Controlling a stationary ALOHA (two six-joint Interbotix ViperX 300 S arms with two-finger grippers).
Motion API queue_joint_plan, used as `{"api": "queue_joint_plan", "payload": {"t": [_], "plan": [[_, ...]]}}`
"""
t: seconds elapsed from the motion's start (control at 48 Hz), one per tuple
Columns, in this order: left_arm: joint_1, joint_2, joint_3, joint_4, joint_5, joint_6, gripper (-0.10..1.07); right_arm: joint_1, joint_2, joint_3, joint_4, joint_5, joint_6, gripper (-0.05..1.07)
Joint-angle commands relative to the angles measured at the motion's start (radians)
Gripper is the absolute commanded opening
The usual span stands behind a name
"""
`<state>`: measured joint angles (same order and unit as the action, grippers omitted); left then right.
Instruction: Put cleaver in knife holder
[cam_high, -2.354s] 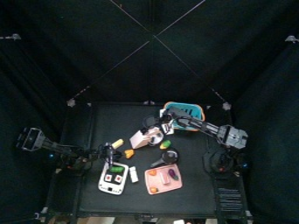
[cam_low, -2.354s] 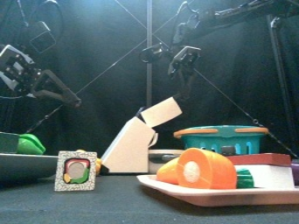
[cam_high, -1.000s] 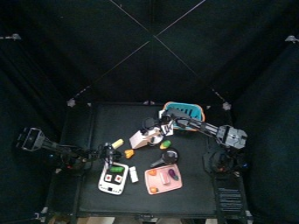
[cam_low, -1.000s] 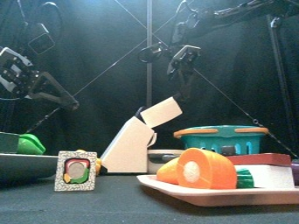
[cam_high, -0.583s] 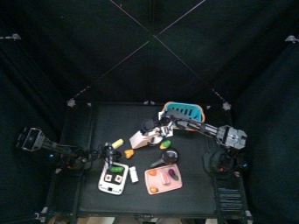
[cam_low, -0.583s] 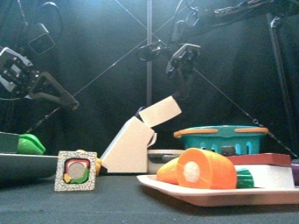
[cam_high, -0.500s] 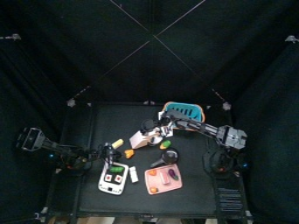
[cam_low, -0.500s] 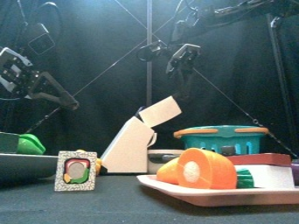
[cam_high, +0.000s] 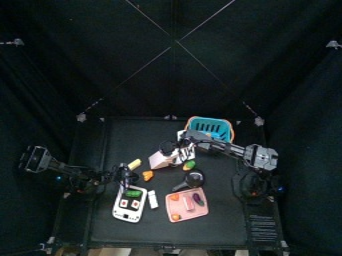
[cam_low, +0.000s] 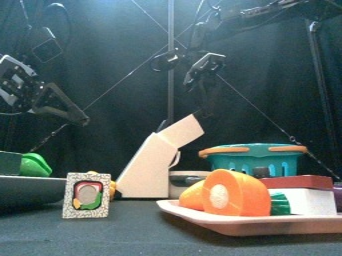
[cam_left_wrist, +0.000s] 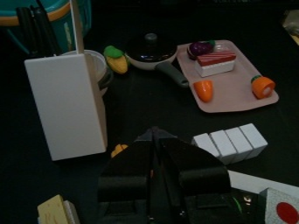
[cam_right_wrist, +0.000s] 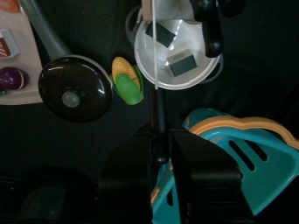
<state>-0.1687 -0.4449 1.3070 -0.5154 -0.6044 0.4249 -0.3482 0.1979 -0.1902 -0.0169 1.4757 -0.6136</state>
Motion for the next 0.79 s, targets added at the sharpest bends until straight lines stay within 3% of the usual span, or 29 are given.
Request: {"api": "queue_joint_plan", "payload": {"t": [0.0,0.458,0.771], "plan": [[0.000,-0.002,-0.009,0.000,-0.008,0.000,0.50,0.009,-0.011,-0.035,0.000,-0.002,-0.003,0.41],[0.005,-0.002,-0.009,-0.009,-0.008,0.000,0.50,0.014,0.031,-0.103,0.006,-0.003,0.008,0.43],[0.100,-0.002,-0.026,-0.028,-0.009,0.000,0.50,0.029,0.029,-0.127,0.026,-0.005,0.017,0.43]]}}
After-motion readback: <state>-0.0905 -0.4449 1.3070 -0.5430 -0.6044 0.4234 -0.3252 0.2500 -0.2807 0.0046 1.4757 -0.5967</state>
